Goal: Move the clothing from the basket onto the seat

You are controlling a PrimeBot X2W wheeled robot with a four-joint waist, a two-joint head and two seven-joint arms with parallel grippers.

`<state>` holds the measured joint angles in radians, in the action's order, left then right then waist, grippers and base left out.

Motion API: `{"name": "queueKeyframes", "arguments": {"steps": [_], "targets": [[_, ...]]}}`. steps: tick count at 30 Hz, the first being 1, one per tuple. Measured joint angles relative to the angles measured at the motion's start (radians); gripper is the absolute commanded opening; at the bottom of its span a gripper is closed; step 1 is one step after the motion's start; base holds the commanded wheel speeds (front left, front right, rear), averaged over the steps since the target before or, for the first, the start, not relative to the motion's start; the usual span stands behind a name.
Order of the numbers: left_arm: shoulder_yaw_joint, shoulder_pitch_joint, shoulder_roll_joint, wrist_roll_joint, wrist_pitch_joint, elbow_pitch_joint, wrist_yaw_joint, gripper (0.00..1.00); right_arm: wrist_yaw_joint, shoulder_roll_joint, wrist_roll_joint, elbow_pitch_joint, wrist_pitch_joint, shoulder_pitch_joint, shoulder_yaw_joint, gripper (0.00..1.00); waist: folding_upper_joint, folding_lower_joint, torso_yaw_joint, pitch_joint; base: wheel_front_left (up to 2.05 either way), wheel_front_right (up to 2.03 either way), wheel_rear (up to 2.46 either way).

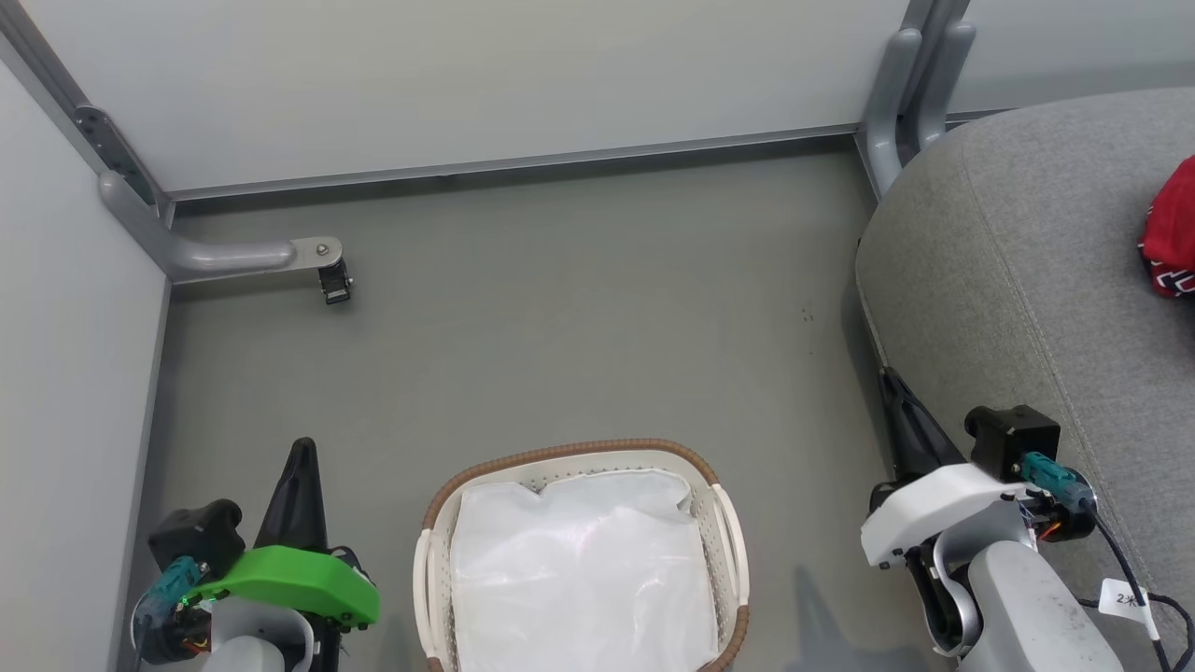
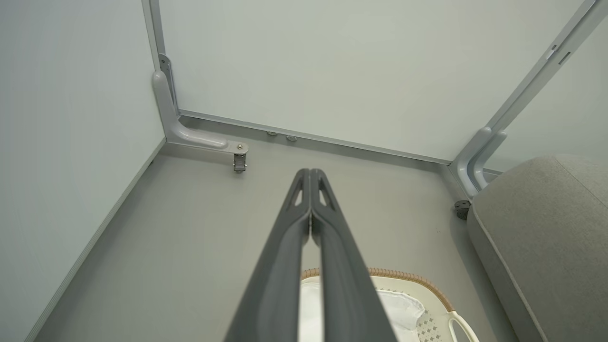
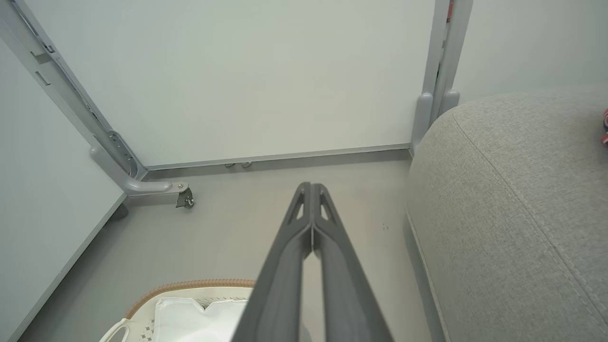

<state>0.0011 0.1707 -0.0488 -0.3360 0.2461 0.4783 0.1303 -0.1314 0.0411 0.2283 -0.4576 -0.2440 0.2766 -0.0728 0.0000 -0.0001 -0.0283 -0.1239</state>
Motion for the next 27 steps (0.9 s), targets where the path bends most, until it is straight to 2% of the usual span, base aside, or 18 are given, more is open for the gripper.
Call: {"name": "queueKeyframes", "arguments": {"steps": [27], "targets": [[0.035, -0.017, 0.0, -0.423, -0.117, -0.079, 0.0, 0.0, 0.0, 0.001, 0.459, 0.07, 0.117, -0.048, 0.061, 0.0, 0.0, 0.0, 0.006, 0.026, 0.0, 0.0, 0.0]]}}
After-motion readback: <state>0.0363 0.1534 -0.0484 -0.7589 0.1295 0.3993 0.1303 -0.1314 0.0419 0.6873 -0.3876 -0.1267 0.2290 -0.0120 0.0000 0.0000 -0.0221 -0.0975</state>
